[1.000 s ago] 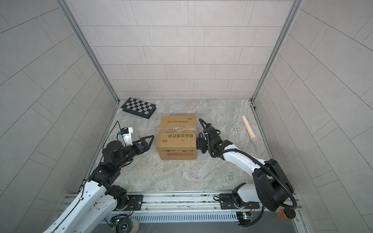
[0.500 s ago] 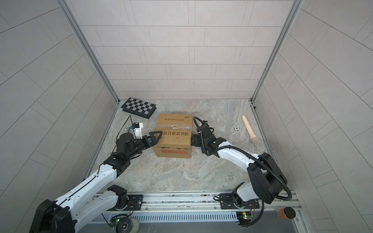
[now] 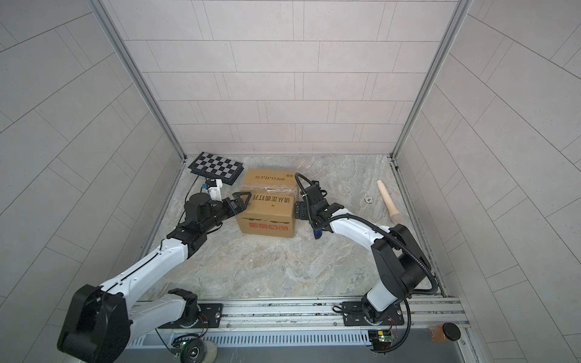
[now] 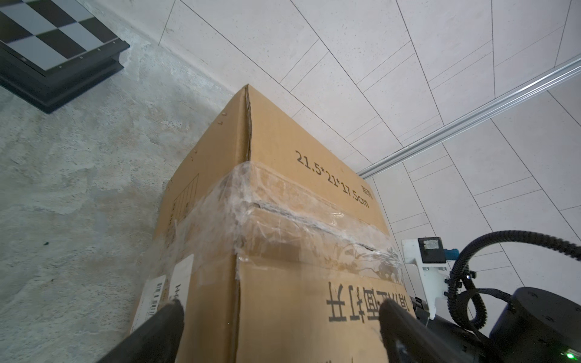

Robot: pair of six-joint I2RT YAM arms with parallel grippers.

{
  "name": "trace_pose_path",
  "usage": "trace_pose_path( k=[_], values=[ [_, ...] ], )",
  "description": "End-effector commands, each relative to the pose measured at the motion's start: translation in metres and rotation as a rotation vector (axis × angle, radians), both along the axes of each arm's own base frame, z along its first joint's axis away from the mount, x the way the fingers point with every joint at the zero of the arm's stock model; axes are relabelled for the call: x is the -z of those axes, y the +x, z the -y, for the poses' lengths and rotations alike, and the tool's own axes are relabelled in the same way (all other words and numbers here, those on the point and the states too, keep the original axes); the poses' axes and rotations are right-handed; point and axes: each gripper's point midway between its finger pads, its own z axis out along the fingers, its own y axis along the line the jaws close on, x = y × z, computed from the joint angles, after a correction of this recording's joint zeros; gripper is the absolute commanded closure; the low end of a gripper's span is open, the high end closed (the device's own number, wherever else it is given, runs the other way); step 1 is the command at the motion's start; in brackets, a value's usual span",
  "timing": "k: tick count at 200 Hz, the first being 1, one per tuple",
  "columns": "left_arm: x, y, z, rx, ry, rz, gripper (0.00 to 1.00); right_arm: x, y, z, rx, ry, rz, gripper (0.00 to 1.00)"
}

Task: Unpack the express box
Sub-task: 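Grasp the blue utility knife with the right gripper while the left gripper nears the box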

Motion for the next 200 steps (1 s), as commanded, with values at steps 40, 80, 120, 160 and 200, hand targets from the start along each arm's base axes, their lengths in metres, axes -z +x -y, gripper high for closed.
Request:
trace_pose_path(
  k=[40,80,120,160,200],
  values=[
    [-0.059,-0.008,-0.057,-0.235,0.176,0.15,0.0,0.04,-0.03,0.032,0.021,-0.13,-0.102,0.18],
    [-0.081,-0.01,-0.066,-0.286,0.176,0.199,0.0,0.056,-0.021,0.03,0.005,-0.184,-0.132,0.28],
    [-0.083,-0.017,-0.081,-0.358,0.181,0.204,0.0,0.069,-0.012,0.027,0.0,-0.207,-0.147,0.39],
    [-0.085,-0.022,-0.088,-0.388,0.196,0.206,0.0,0.078,-0.008,0.029,-0.001,-0.241,-0.157,0.45],
    [-0.087,-0.021,-0.091,-0.405,0.203,0.203,0.0,0.084,-0.008,0.029,-0.011,-0.259,-0.164,0.55]
  ],
)
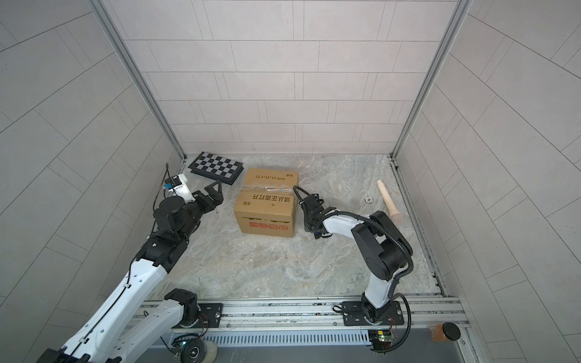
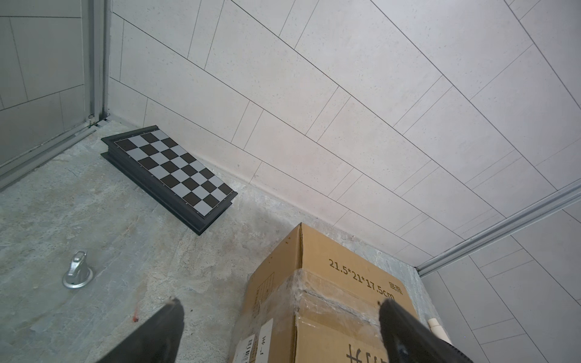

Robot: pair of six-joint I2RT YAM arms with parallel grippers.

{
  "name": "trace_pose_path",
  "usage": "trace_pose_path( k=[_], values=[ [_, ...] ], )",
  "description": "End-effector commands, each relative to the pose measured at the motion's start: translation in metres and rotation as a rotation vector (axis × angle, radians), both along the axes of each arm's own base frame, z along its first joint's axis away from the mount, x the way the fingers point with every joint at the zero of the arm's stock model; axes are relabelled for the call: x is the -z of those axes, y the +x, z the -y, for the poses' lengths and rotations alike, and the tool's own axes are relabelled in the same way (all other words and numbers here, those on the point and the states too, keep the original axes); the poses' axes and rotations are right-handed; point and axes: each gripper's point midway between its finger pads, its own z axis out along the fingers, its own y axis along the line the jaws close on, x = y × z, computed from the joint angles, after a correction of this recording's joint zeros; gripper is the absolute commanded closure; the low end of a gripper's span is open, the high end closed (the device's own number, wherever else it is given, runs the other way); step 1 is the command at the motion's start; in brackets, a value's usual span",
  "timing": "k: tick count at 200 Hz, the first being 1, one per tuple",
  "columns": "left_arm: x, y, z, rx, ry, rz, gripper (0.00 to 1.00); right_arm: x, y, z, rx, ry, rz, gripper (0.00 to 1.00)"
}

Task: Unpack the express box
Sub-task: 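Grasp the blue utility knife with the right gripper while the left gripper nears the box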

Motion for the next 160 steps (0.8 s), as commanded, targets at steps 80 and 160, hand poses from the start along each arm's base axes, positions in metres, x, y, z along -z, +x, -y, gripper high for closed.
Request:
trace_pose_path(
  k=[80,160],
  values=[
    [-0.003,0.003,-0.011,-0.06,0.02,-0.046,0.0,-0.032,0.007,0.015,0.004,-0.058,0.098,0.77],
    [-0.032,0.028,0.044,0.209,0.046,-0.1,0.01,-0.177,0.001,0.032,-0.051,-0.02,0.474,0.8]
  ],
)
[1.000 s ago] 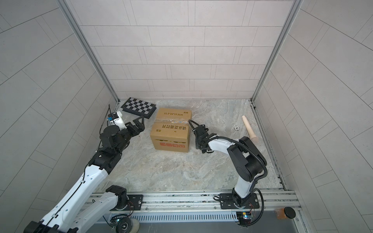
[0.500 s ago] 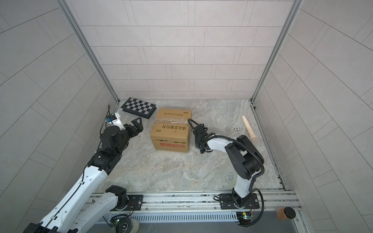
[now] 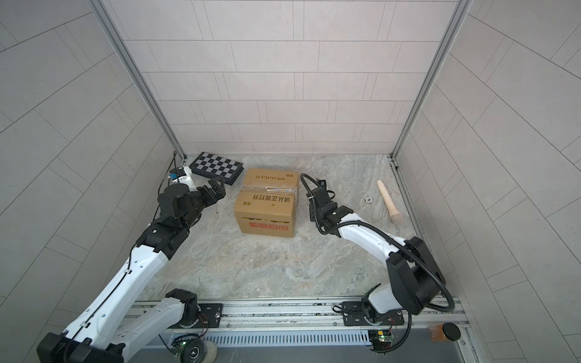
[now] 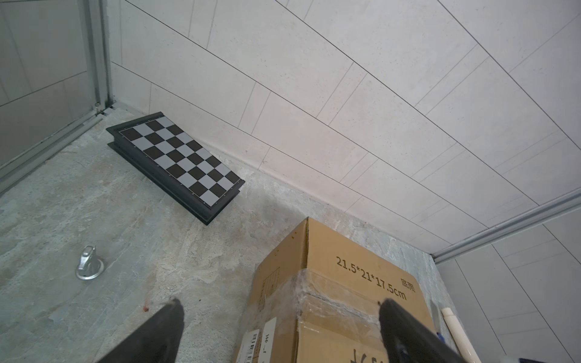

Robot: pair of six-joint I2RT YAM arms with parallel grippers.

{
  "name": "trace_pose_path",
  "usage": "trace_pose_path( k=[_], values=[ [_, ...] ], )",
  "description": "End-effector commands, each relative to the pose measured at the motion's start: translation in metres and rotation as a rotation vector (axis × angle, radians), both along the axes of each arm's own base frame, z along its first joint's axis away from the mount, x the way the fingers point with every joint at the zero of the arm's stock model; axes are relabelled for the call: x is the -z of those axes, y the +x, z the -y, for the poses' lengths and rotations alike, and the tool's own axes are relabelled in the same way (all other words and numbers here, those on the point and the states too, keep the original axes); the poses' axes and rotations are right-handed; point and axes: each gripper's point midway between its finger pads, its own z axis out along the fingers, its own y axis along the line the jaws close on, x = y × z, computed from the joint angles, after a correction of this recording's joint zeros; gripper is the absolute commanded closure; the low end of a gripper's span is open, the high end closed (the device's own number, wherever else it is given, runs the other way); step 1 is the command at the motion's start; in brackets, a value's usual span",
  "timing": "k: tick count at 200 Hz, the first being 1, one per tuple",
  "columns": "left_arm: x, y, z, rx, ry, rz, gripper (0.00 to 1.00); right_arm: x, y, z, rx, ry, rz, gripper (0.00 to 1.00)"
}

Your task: Unpack the express box

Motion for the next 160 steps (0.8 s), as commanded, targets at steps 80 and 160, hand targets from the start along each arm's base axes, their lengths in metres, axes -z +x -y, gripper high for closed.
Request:
trace_pose_path(
  k=[80,160],
  values=[
    [-0.059,-0.001,0.186,0.607,-0.049,0.007,0.07,-0.112,-0.018,-0.035,-0.195,0.119,0.265,0.81],
    [-0.042,-0.007,0.258,0.777,-0.122,-0.048,0.19,-0.128,-0.021,-0.073,-0.308,0.164,0.302,0.82]
  ],
)
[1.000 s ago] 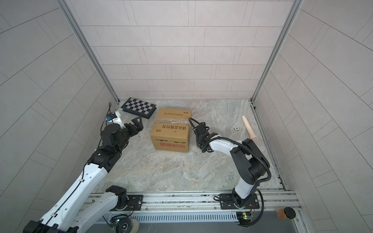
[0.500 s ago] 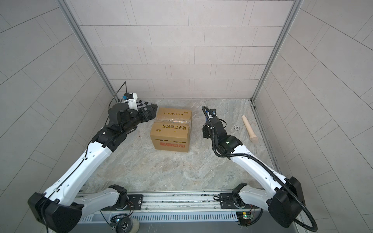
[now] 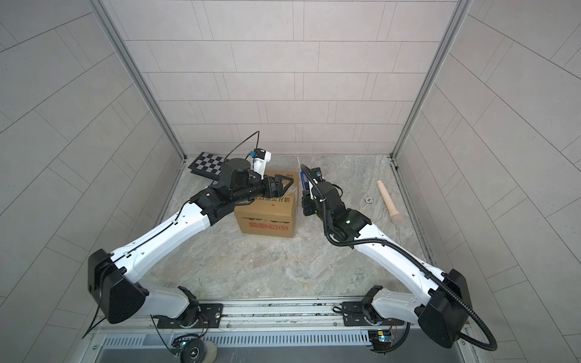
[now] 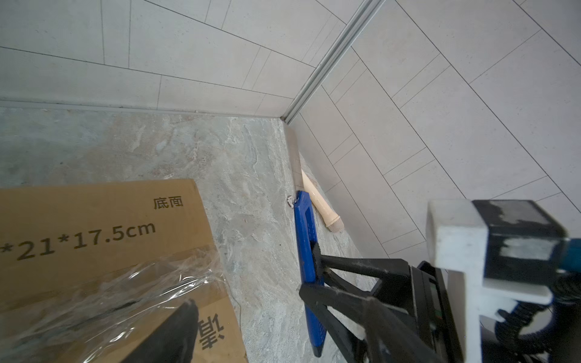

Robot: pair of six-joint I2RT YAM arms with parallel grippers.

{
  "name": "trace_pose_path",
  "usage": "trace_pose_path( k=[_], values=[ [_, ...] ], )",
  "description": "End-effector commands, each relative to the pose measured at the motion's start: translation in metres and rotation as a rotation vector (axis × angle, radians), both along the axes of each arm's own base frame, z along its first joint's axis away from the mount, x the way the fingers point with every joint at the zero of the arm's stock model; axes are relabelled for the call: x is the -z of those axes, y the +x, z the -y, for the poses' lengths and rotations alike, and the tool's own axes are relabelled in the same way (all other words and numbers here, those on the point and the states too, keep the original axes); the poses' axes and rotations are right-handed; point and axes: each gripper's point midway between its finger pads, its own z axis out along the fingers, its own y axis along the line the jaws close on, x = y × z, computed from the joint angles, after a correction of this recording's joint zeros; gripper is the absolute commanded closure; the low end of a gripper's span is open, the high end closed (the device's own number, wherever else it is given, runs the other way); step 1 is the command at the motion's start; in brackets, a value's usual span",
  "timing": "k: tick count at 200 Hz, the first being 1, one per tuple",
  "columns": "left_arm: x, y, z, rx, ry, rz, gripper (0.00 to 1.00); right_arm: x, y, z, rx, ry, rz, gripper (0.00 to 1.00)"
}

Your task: Unpack the express box

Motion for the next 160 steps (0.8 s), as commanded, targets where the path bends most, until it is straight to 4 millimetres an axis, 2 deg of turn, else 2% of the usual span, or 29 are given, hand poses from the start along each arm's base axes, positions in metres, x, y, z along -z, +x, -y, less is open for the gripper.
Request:
trace_pose_path(
  k=[1,57,129,160],
  values=[
    [-0.028,0.0,0.018,0.048,-0.077,0.04,0.19,-0.016,0.002,-0.013,-0.035,0.027,0.042,0.82],
    [-0.022,0.01,0.03,0.044,-0.077,0.019,0.31,-0.018,-0.002,-0.028,-0.084,0.026,0.052,0.82],
    [-0.009,0.024,0.03,-0.006,-0.045,-0.012,0.49,-0.021,-0.007,-0.039,-0.121,0.035,0.066,0.82],
    [-0.008,0.026,0.032,-0.011,-0.056,-0.016,0.61,-0.019,-0.008,-0.041,-0.128,0.03,0.066,0.82]
  ],
)
